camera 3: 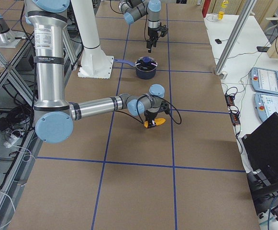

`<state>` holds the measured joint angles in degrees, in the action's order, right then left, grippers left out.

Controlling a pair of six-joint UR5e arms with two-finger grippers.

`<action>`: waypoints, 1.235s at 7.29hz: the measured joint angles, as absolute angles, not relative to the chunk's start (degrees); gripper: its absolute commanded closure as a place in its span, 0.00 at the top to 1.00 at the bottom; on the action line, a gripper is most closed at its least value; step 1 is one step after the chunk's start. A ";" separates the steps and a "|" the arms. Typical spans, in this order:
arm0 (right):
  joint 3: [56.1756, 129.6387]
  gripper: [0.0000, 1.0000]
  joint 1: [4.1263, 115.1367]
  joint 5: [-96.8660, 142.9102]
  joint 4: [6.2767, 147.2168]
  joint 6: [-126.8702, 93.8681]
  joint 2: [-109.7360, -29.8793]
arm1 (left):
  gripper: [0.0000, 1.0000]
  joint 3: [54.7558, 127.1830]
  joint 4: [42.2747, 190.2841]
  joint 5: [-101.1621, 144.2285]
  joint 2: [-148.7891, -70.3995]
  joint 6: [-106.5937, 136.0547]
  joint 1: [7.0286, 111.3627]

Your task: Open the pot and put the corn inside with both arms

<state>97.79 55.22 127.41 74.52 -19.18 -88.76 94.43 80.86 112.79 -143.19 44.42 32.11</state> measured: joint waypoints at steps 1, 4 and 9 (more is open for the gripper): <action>97.79 0.29 55.72 127.48 74.58 -19.22 -87.55 | 0.99 94.15 80.88 110.35 -143.64 44.20 29.84; 97.81 0.29 56.05 127.47 74.69 -19.30 -86.45 | 0.99 91.68 81.13 108.16 -144.58 43.56 27.45; 97.64 0.29 56.07 127.44 74.63 -19.33 -86.47 | 0.89 88.00 81.82 108.36 -145.89 43.43 26.56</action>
